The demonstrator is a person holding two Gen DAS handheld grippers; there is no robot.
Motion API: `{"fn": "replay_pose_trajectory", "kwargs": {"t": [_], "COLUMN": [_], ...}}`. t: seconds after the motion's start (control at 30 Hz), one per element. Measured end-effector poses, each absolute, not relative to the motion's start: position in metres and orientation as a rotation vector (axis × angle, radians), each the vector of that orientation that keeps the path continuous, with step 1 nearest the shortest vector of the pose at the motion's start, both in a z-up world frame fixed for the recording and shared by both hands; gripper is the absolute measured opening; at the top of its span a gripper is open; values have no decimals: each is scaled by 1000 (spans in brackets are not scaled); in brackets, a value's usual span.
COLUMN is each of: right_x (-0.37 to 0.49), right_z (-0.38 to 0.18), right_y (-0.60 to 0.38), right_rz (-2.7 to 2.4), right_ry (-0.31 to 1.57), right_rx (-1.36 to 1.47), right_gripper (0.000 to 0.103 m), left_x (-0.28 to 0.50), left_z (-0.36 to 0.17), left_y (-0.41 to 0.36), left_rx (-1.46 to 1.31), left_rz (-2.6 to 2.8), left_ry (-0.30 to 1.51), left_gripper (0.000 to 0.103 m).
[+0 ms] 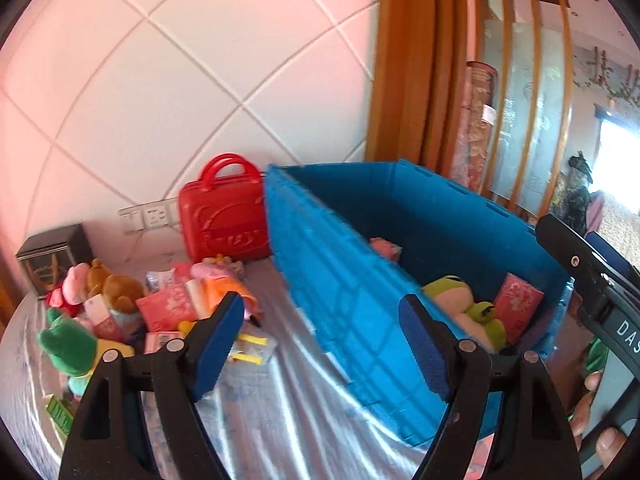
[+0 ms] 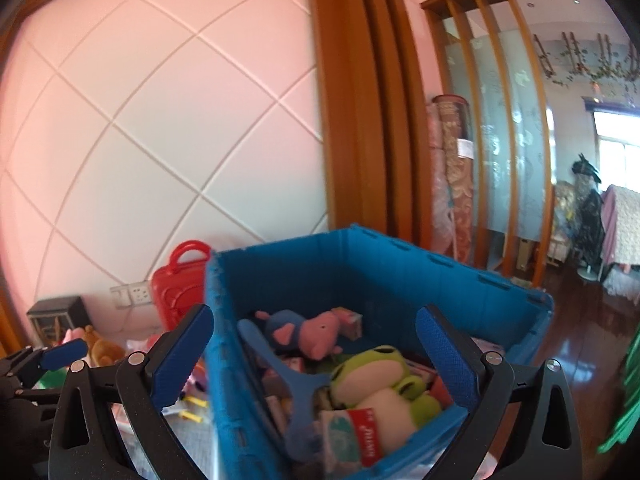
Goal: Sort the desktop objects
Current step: 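Withdraw both grippers from the crate back toward the pile, then grasp the green medicine box with the left gripper while the right reaches toward the wet-wipe pack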
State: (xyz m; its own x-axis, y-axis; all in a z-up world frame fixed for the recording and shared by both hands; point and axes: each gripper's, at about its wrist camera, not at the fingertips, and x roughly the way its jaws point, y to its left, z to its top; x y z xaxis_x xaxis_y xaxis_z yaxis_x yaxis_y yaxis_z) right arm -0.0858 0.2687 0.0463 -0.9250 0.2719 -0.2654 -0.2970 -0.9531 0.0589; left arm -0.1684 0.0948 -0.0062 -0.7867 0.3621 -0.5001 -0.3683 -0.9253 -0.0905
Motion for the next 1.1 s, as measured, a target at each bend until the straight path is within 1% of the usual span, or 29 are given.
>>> {"fn": "replay_pose_trajectory", "kwargs": {"t": [0.43,0.57,0.7,0.87,1.1], "right_x": [-122,-131,-137,-150,-178], "right_z": [28,15,1,-21,-65], "right_y": [144,115,99,84,68], "right_rz": [2971,2999,3020,3026,3008], "right_ry": [14,-44,-31,-35,-59], "right_rx": [-567,-654,-731,-833,-1056], "right_gripper": [103,103,103,103,103], "left_x": [-172,-178,-179,-187,-191], "left_z": [-37,-59,-85,-129,-169], "left_y": [-51,-88,-118,-145,-185], "left_rx": [-825,-932,-1033,-1222,-1406], "left_rz": [2826,2866,2889,2938,2947], "left_ry": [-99,-133,-160,-118,-235], "left_gripper": [80,81,81,81,81]}}
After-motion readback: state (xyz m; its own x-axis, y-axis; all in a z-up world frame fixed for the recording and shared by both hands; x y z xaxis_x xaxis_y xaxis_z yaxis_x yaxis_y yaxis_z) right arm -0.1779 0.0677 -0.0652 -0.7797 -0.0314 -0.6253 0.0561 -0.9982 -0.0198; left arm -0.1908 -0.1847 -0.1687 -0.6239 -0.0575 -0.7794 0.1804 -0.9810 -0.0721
